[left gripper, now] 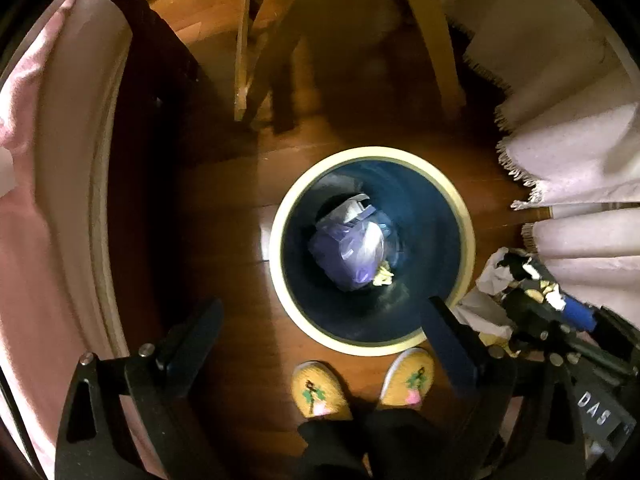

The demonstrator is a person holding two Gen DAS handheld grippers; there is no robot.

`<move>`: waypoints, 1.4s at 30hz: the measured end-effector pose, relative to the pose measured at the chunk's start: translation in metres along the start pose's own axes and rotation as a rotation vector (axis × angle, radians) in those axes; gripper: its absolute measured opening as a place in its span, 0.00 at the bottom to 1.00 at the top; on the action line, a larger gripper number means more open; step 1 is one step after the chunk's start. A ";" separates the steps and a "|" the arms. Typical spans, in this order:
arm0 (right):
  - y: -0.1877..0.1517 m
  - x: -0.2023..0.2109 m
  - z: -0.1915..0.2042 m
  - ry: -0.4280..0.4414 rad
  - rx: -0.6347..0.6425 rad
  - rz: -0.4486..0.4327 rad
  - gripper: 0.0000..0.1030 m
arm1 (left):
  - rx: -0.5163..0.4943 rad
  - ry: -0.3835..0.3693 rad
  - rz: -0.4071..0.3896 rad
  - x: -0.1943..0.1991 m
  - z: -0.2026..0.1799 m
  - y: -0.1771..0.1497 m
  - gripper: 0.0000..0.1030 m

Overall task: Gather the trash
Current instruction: 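Carry bottle and wrapper over the bin and open both tools, then raise both tools from the bin back toward the table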

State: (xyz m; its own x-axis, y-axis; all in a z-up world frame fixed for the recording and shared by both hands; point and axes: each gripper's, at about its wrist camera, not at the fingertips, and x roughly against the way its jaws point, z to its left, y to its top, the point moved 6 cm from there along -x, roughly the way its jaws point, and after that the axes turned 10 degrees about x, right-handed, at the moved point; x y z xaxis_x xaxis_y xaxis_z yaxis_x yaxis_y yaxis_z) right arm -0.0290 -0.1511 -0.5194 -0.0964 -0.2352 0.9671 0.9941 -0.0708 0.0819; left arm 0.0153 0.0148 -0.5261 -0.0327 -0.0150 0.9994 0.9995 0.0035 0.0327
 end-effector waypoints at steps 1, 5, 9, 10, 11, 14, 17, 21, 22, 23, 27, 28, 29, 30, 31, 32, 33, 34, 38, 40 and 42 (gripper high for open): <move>0.000 -0.002 0.000 0.004 -0.002 0.002 0.46 | -0.005 0.012 -0.008 -0.001 0.002 0.000 0.95; 0.006 -0.008 0.004 0.021 0.003 0.005 0.47 | -0.002 0.039 -0.037 0.002 0.010 0.001 0.95; 0.011 -0.008 0.011 0.025 0.010 -0.011 0.48 | 0.039 0.038 -0.064 0.006 0.023 0.008 0.95; 0.013 -0.008 0.013 0.031 0.010 -0.012 0.49 | 0.046 0.038 -0.072 0.008 0.025 0.009 0.95; 0.014 -0.008 0.014 0.035 0.011 -0.012 0.50 | 0.052 0.040 -0.079 0.010 0.027 0.011 0.95; 0.018 -0.006 0.018 0.033 0.019 -0.024 0.60 | 0.061 0.035 -0.091 0.016 0.031 0.014 0.95; 0.021 -0.004 0.022 0.035 0.019 -0.043 0.73 | 0.061 0.033 -0.104 0.022 0.032 0.017 0.95; 0.024 0.003 0.024 0.032 0.005 -0.071 0.80 | 0.071 0.023 -0.123 0.032 0.035 0.019 0.95; 0.024 0.005 0.024 0.029 0.002 -0.079 0.83 | 0.075 0.017 -0.124 0.034 0.036 0.019 0.95; 0.025 0.008 0.024 0.029 -0.001 -0.088 0.83 | 0.078 0.011 -0.125 0.036 0.037 0.018 0.95; 0.026 0.018 0.025 0.017 -0.002 -0.115 0.84 | 0.081 -0.002 -0.123 0.047 0.039 0.016 0.95; 0.025 0.021 0.026 0.014 -0.003 -0.119 0.84 | 0.080 -0.006 -0.121 0.049 0.040 0.016 0.95; 0.026 0.024 0.028 0.010 -0.005 -0.121 0.84 | 0.080 -0.013 -0.117 0.053 0.040 0.015 0.95; 0.025 0.027 0.028 0.006 -0.007 -0.123 0.84 | 0.079 -0.016 -0.114 0.055 0.039 0.014 0.95; 0.025 0.029 0.029 0.005 -0.010 -0.123 0.84 | 0.077 -0.020 -0.114 0.059 0.040 0.013 0.95; 0.024 0.033 0.030 0.005 -0.017 -0.125 0.84 | 0.073 -0.023 -0.114 0.064 0.040 0.013 0.95; 0.024 0.036 0.031 0.005 -0.022 -0.127 0.84 | 0.069 -0.025 -0.116 0.069 0.040 0.012 0.95; 0.024 0.039 0.031 0.006 -0.027 -0.129 0.84 | 0.066 -0.026 -0.119 0.075 0.040 0.012 0.95; 0.021 0.058 0.034 0.003 -0.049 -0.134 0.84 | 0.065 -0.042 -0.128 0.098 0.042 0.008 0.95; 0.021 0.069 0.037 0.005 -0.054 -0.139 0.84 | 0.067 -0.052 -0.132 0.110 0.042 0.007 0.95; 0.020 0.081 0.040 0.003 -0.051 -0.145 0.84 | 0.069 -0.064 -0.138 0.127 0.043 0.006 0.95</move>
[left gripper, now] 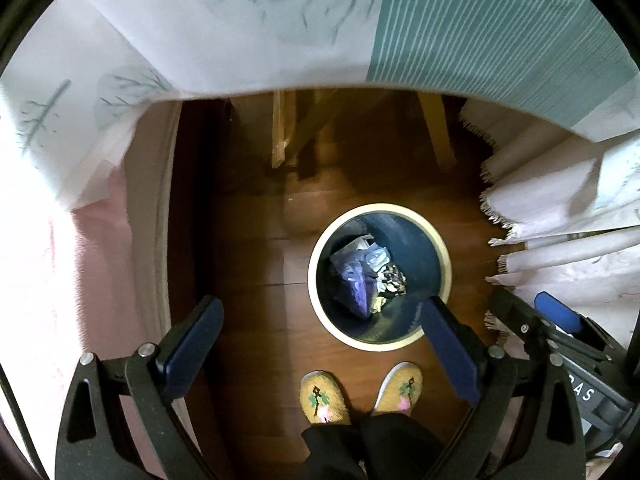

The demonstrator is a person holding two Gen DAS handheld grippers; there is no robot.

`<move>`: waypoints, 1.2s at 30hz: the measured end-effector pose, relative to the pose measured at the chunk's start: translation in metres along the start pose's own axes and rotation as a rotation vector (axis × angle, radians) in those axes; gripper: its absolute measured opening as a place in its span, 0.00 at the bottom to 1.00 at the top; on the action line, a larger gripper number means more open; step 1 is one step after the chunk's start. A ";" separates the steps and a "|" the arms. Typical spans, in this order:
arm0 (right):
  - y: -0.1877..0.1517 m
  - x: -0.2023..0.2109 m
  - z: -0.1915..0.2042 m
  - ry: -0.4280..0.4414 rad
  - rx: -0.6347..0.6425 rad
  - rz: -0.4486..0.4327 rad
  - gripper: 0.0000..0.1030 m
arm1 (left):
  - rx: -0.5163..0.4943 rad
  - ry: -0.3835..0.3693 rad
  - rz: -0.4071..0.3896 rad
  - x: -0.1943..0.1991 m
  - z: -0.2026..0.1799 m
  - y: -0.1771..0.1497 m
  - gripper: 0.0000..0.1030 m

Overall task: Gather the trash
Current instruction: 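Raise both tools from the bin back toward the table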

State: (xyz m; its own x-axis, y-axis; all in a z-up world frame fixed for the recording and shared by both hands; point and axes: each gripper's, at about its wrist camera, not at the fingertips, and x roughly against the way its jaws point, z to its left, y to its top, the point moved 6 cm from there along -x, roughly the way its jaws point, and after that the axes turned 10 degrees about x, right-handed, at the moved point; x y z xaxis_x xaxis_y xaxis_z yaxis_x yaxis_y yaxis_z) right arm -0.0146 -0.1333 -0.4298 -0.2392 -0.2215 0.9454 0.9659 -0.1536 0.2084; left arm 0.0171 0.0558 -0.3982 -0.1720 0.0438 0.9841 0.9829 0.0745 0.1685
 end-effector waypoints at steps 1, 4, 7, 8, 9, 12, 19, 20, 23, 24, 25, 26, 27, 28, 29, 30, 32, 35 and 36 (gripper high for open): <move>0.001 0.008 0.002 -0.002 0.003 -0.003 0.84 | -0.002 -0.006 -0.005 0.008 0.000 0.001 0.95; 0.004 0.030 0.009 -0.005 0.003 -0.013 0.84 | -0.011 -0.016 -0.032 0.038 -0.001 0.005 0.95; 0.008 0.059 0.017 -0.001 0.000 -0.031 0.84 | -0.017 -0.031 -0.050 0.066 -0.003 0.010 0.95; 0.010 0.069 0.019 0.000 -0.002 -0.039 0.84 | -0.019 -0.036 -0.058 0.077 -0.004 0.011 0.95; 0.011 0.076 0.020 0.000 -0.003 -0.044 0.84 | -0.022 -0.040 -0.065 0.088 -0.005 0.013 0.95; 0.015 0.109 0.029 0.010 -0.006 -0.070 0.84 | -0.038 -0.052 -0.103 0.125 -0.008 0.018 0.95; 0.026 0.189 0.054 0.027 0.017 -0.143 0.84 | -0.072 -0.080 -0.187 0.210 -0.012 0.031 0.95; 0.028 0.203 0.059 0.028 0.022 -0.157 0.84 | -0.078 -0.083 -0.201 0.223 -0.013 0.032 0.95; 0.033 0.239 0.070 0.026 0.035 -0.198 0.84 | -0.100 -0.086 -0.239 0.258 -0.013 0.035 0.95; 0.034 0.250 0.072 0.026 0.039 -0.210 0.84 | -0.106 -0.088 -0.253 0.269 -0.012 0.036 0.95; 0.036 0.260 0.074 0.026 0.043 -0.223 0.84 | -0.112 -0.091 -0.268 0.279 -0.012 0.038 0.95; 0.038 0.274 0.078 0.021 0.048 -0.235 0.84 | -0.119 -0.097 -0.285 0.290 -0.011 0.038 0.95; 0.038 0.281 0.080 0.015 0.051 -0.238 0.84 | -0.125 -0.100 -0.301 0.301 -0.010 0.039 0.95; 0.039 0.289 0.083 0.007 0.054 -0.240 0.84 | -0.128 -0.101 -0.312 0.308 -0.009 0.040 0.95; 0.040 0.301 0.085 0.004 0.055 -0.250 0.84 | -0.132 -0.104 -0.327 0.318 -0.008 0.041 0.95; 0.039 0.307 0.086 0.004 0.055 -0.260 0.84 | -0.134 -0.107 -0.337 0.324 -0.005 0.041 0.95; 0.041 0.326 0.091 0.000 0.054 -0.294 0.84 | -0.137 -0.112 -0.363 0.340 0.000 0.043 0.95; 0.045 0.346 0.095 -0.012 0.053 -0.340 0.84 | -0.140 -0.117 -0.398 0.358 0.008 0.048 0.95; 0.047 0.352 0.096 -0.018 0.054 -0.354 0.84 | -0.141 -0.121 -0.412 0.365 0.011 0.050 0.95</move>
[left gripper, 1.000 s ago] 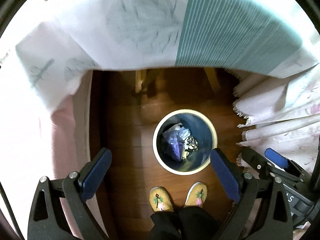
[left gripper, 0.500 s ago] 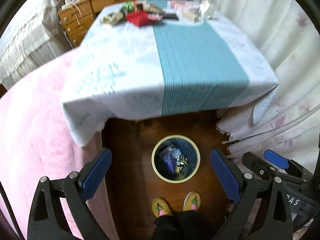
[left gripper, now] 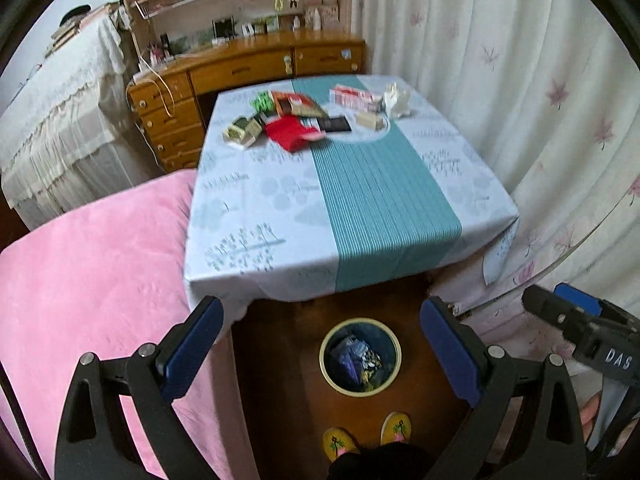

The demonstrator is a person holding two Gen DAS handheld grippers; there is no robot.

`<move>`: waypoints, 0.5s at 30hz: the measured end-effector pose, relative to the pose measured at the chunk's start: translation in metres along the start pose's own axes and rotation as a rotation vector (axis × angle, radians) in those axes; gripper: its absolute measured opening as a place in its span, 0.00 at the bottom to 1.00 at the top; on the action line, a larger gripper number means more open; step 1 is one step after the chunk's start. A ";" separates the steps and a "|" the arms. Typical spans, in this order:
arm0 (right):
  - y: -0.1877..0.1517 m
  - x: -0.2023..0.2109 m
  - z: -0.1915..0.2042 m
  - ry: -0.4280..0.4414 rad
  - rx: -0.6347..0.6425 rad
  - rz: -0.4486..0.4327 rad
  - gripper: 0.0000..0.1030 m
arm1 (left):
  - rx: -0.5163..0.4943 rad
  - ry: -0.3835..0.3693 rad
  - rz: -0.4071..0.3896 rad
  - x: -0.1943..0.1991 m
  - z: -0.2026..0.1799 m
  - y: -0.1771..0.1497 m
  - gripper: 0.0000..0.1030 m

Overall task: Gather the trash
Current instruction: 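Raise both tools from the bin back toward the table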

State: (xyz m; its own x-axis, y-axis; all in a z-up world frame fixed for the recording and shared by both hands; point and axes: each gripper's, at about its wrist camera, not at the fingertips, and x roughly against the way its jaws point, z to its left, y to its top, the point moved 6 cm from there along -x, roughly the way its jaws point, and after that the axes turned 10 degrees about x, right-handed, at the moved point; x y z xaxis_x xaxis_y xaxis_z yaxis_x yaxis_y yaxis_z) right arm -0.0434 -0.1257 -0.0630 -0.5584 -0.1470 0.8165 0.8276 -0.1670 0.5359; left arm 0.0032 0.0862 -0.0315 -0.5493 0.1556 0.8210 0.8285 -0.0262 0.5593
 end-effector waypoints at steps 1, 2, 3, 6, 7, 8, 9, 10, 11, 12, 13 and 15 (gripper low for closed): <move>0.003 0.003 0.001 -0.004 0.002 -0.009 0.84 | -0.002 -0.003 -0.013 0.004 0.001 0.004 0.95; 0.010 0.009 0.003 -0.010 0.006 -0.027 0.84 | -0.002 -0.005 -0.026 0.009 0.002 0.008 0.95; 0.015 0.013 0.005 -0.015 0.009 -0.043 0.84 | -0.004 -0.008 -0.041 0.013 0.003 0.012 0.95; 0.029 0.025 0.009 -0.031 0.021 -0.092 0.84 | -0.016 -0.015 -0.083 0.021 0.005 0.025 0.95; 0.033 0.028 0.011 -0.035 0.025 -0.107 0.84 | -0.020 -0.016 -0.094 0.024 0.006 0.030 0.95; 0.039 0.032 0.013 -0.039 0.030 -0.125 0.84 | -0.022 -0.017 -0.104 0.025 0.007 0.035 0.95; 0.043 0.035 0.015 -0.040 0.034 -0.135 0.84 | -0.022 -0.018 -0.112 0.027 0.007 0.039 0.95; 0.047 0.037 0.017 -0.043 0.039 -0.143 0.84 | -0.023 -0.022 -0.118 0.028 0.007 0.043 0.95; 0.053 0.038 0.019 -0.050 0.047 -0.150 0.84 | -0.026 -0.027 -0.125 0.029 0.006 0.049 0.95; 0.057 0.040 0.020 -0.054 0.052 -0.156 0.84 | -0.029 -0.030 -0.134 0.030 0.004 0.053 0.95; 0.062 0.041 0.022 -0.061 0.057 -0.165 0.84 | -0.036 -0.032 -0.145 0.031 0.003 0.059 0.95; 0.071 0.044 0.022 -0.067 0.065 -0.177 0.84 | -0.043 -0.037 -0.160 0.032 0.000 0.067 0.95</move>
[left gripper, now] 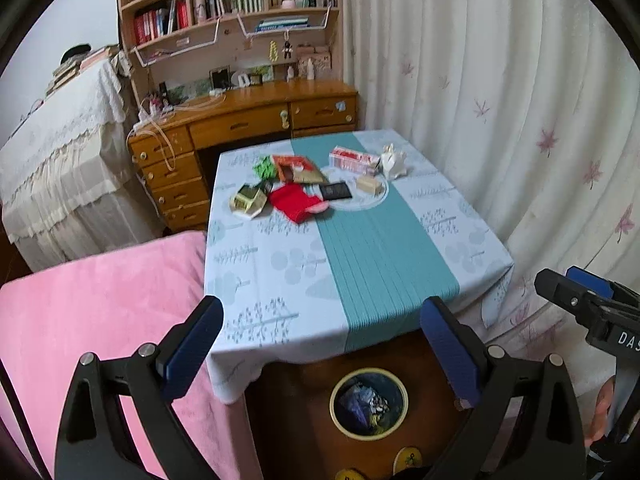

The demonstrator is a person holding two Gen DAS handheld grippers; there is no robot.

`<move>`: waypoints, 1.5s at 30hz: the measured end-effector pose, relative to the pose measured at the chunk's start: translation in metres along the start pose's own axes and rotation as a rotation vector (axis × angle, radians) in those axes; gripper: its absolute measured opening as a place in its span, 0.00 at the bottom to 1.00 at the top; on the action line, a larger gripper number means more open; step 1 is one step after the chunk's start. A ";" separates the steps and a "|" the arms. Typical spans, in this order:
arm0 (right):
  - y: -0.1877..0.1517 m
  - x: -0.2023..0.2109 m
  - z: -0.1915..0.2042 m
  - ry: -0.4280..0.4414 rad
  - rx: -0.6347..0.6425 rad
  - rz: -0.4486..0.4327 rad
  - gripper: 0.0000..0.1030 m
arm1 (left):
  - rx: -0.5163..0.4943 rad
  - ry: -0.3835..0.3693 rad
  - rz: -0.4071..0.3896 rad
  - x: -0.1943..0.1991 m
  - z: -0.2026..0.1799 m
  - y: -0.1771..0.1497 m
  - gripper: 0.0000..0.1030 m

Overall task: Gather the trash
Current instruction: 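Raise both tools from the bin back toward the table, then grasp the beige soap bar with the left tool while the right tool grasps the white tissue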

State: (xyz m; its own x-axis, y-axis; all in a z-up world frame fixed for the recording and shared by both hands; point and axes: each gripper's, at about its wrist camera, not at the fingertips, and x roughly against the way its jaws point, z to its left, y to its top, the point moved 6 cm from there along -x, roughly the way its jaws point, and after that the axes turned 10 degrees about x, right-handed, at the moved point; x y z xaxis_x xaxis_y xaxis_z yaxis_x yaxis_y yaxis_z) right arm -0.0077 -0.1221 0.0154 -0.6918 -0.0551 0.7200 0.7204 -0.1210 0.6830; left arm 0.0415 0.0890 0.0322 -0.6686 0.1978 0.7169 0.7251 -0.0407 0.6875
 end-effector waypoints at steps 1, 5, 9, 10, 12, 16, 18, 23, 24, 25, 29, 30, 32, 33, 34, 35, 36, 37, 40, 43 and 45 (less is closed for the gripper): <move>0.003 0.000 0.000 -0.004 0.006 -0.003 0.84 | -0.002 -0.001 -0.007 -0.001 -0.002 0.004 0.95; 0.020 -0.011 -0.002 -0.017 0.030 -0.005 0.84 | -0.008 -0.011 -0.024 -0.011 -0.012 0.023 0.95; 0.039 -0.031 -0.011 -0.019 0.047 -0.002 0.84 | -0.020 0.007 -0.045 -0.031 -0.027 0.045 0.95; 0.046 -0.038 -0.014 -0.018 0.053 0.002 0.84 | -0.020 0.020 -0.049 -0.036 -0.030 0.050 0.95; 0.056 -0.053 -0.021 -0.012 0.063 0.011 0.84 | -0.008 0.043 -0.048 -0.056 -0.036 0.064 0.95; 0.086 -0.095 -0.044 0.007 0.082 0.025 0.84 | 0.018 0.046 -0.013 -0.104 -0.051 0.093 0.93; 0.106 -0.122 -0.058 0.016 0.098 0.032 0.84 | 0.037 0.062 0.004 -0.133 -0.060 0.109 0.92; 0.156 -0.191 -0.097 0.025 0.114 0.075 0.83 | 0.085 0.070 0.128 -0.215 -0.089 0.138 0.83; 0.163 -0.201 -0.102 0.041 0.114 0.087 0.83 | 0.089 0.070 0.155 -0.232 -0.095 0.141 0.83; 0.173 -0.219 -0.111 0.070 0.117 0.108 0.82 | 0.093 0.073 0.179 -0.250 -0.102 0.146 0.83; 0.199 -0.271 -0.137 0.105 0.123 0.152 0.80 | 0.115 0.097 0.236 -0.304 -0.121 0.153 0.83; 0.205 -0.284 -0.142 0.106 0.122 0.159 0.80 | 0.123 0.103 0.250 -0.316 -0.124 0.155 0.83; 0.217 -0.308 -0.150 0.106 0.120 0.174 0.80 | 0.141 0.114 0.278 -0.339 -0.127 0.158 0.83; 0.221 -0.320 -0.154 0.107 0.116 0.182 0.80 | 0.150 0.119 0.292 -0.350 -0.127 0.159 0.83; 0.224 -0.330 -0.157 0.109 0.113 0.190 0.80 | 0.160 0.125 0.304 -0.359 -0.127 0.160 0.83; 0.229 -0.343 -0.160 0.105 0.108 0.197 0.80 | 0.172 0.130 0.315 -0.370 -0.127 0.161 0.83; 0.234 -0.356 -0.164 0.101 0.104 0.205 0.80 | 0.185 0.136 0.328 -0.380 -0.127 0.161 0.83; 0.237 -0.367 -0.167 0.102 0.099 0.215 0.80 | 0.196 0.143 0.339 -0.388 -0.126 0.162 0.83; 0.242 -0.407 -0.172 0.123 0.069 0.266 0.80 | 0.215 0.167 0.358 -0.406 -0.121 0.162 0.83; 0.242 -0.434 -0.171 0.136 0.056 0.306 0.80 | 0.240 0.187 0.376 -0.422 -0.116 0.161 0.83; 0.240 -0.452 -0.168 0.147 0.040 0.341 0.80 | 0.261 0.187 0.392 -0.430 -0.112 0.159 0.83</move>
State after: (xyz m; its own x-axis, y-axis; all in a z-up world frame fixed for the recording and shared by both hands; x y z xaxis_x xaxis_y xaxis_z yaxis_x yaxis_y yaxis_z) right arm 0.4694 -0.2931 -0.1667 -0.4098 -0.2279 0.8833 0.9098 -0.0327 0.4137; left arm 0.4256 -0.1124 -0.1532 -0.3388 0.0366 0.9402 0.9286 0.1740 0.3278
